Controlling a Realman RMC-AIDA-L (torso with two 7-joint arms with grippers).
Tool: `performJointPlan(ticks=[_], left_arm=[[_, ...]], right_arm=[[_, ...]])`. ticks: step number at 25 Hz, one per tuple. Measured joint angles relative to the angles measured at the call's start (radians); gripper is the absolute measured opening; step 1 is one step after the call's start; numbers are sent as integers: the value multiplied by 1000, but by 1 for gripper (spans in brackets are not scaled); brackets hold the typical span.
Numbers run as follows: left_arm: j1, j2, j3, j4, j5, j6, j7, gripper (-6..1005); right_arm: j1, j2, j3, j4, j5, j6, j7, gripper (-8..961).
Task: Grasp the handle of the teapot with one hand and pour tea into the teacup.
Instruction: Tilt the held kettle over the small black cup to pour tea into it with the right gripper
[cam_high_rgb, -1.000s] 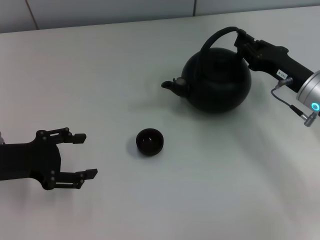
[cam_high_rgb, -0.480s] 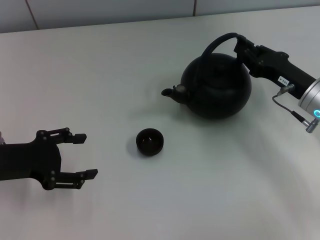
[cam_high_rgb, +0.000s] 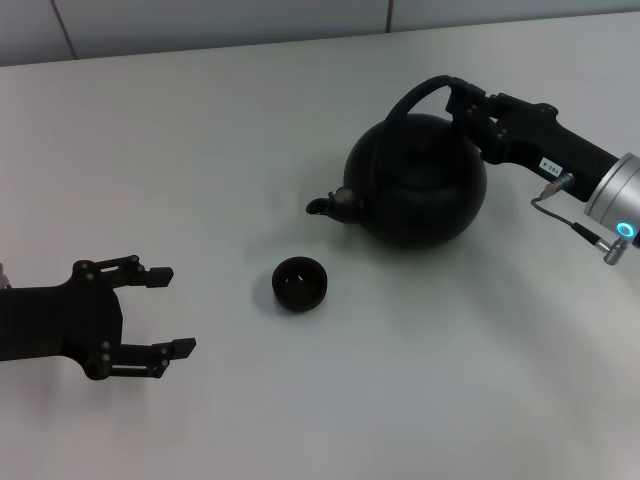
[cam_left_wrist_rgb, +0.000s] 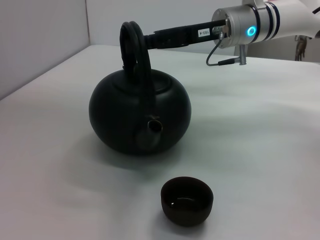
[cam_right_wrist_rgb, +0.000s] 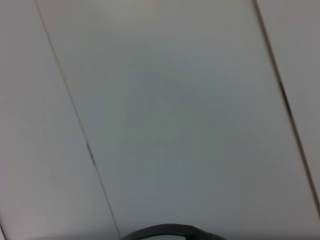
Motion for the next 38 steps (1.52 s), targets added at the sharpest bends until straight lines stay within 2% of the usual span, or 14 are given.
performJointPlan(ticks=[17, 38], left_arm=[[-8, -5, -2, 0, 0, -10, 0, 859], [-9, -15, -1, -1, 0, -39, -3, 859]], right_arm=[[-21, 4, -157, -143, 1, 11, 0, 171], [-47, 4, -204, -290, 2, -63, 18, 136]])
